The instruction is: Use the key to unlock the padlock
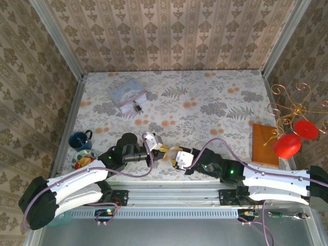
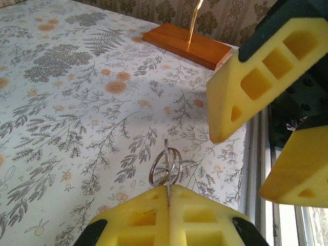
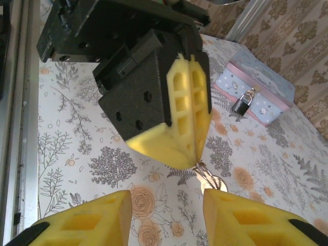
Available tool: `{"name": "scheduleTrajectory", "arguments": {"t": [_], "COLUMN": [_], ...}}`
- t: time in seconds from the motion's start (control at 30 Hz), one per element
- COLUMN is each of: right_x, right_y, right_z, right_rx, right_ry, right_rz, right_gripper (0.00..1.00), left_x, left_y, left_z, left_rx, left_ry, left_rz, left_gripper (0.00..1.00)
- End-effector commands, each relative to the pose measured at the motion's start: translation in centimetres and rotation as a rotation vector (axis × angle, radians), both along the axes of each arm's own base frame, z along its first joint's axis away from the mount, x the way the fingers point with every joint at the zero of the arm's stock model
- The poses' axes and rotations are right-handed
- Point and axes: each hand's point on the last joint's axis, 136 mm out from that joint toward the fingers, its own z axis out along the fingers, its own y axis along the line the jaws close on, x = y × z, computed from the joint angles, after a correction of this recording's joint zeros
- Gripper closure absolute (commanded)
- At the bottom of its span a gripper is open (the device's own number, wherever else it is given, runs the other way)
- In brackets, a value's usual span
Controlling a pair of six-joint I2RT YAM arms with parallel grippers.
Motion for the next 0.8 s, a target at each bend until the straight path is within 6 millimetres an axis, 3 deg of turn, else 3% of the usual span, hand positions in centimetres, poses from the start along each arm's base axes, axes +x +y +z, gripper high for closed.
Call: {"name": "scheduleTrajectory", "arguments": {"t": [0.0, 0.37, 0.77], "right_x": [0.2, 1.3, 1.5], "right_y": [0.8, 0.5, 0.9], "right_z": [1.7, 2.6, 0.7], "right_rx": [-0.004, -0.029, -0.11], "right_ry": [-0.08, -0.164, -0.145], "right_rz": [0.026, -0.02, -0.009], "right_gripper": [0.61, 0.66, 0.71], "left_x": [-0.2, -0.3, -0.8], "left_y": [-0.4, -0.8, -1.1], "left_z": [1.1, 0.3, 0.0], "left_rx": [-0.013, 0.028, 0.034], "left_ry": [-0.024, -0.004, 0.008], "left_rz": [-0.035, -0.05, -0.076], "left_gripper": [1.0, 1.0, 1.0]}}
